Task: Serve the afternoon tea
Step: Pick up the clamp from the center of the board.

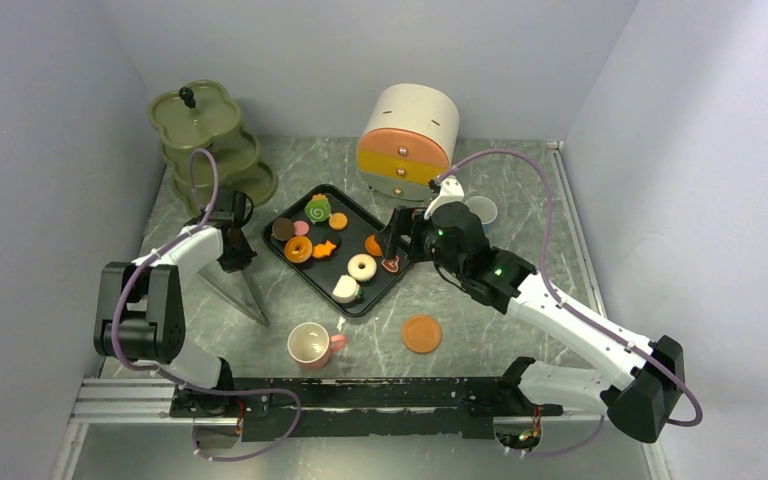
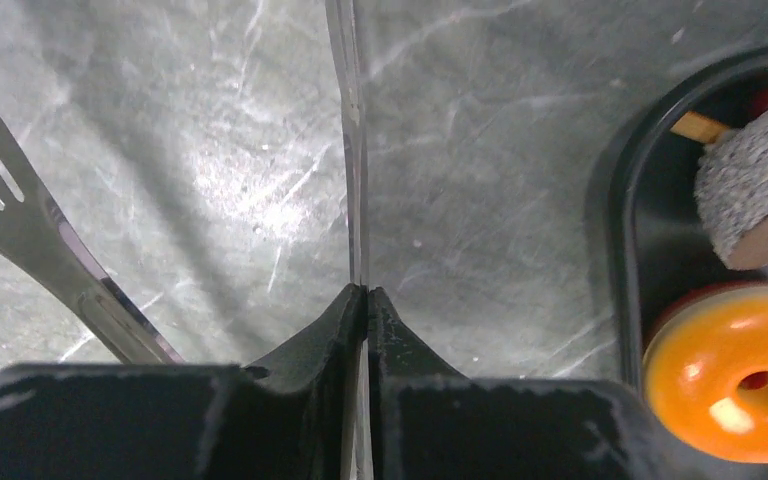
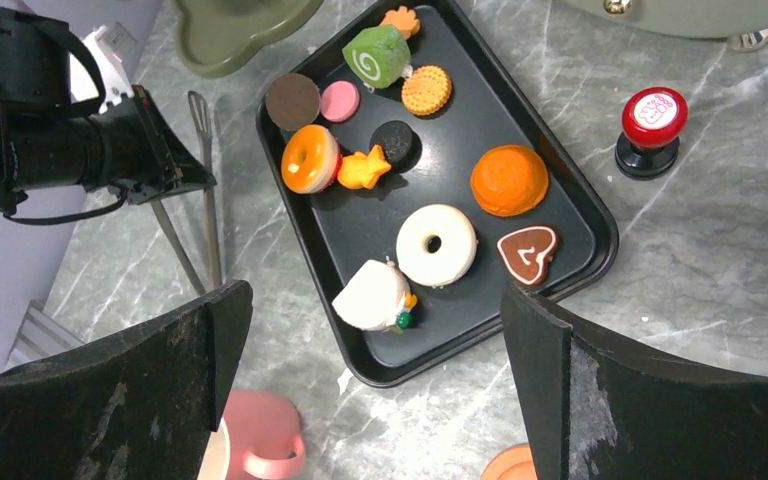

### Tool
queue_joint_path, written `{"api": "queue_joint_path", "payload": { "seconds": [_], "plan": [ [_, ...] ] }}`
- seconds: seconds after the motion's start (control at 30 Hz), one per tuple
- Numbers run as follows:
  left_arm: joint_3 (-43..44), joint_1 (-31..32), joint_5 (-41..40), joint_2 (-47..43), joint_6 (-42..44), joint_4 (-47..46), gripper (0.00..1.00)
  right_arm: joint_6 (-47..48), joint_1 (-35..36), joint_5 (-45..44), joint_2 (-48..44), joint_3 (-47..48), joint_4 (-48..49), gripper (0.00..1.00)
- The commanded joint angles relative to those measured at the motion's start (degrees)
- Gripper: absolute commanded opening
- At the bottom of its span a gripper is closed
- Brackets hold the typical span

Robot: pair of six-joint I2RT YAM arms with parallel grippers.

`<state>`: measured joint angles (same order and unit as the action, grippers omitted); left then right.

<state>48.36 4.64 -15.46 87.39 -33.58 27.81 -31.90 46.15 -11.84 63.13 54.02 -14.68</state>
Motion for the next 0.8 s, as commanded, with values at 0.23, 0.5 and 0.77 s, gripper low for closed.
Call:
{"api": "queue_joint_path", "payload": {
  "seconds": [0.23,0.5,0.77],
  "plan": [
    [4.24,-0.29,0.69,-3.39,0.52,2.8,0.53,1.33,-0.36,-1.34,-1.48,-0.41,0.09,0.99],
    [3.12,-0.34,3.02,-11.19,-1.37,8.45,0.94,1.37,-0.36,-0.94,-2.72,-1.59,0.98,0.99],
    [-1.78,-0.4,1.02,-15.31,-7.06,10.68,0.95,0.68,-0.4,0.42,-3.66,-2.72,2.08,0.99]
  ]
}}
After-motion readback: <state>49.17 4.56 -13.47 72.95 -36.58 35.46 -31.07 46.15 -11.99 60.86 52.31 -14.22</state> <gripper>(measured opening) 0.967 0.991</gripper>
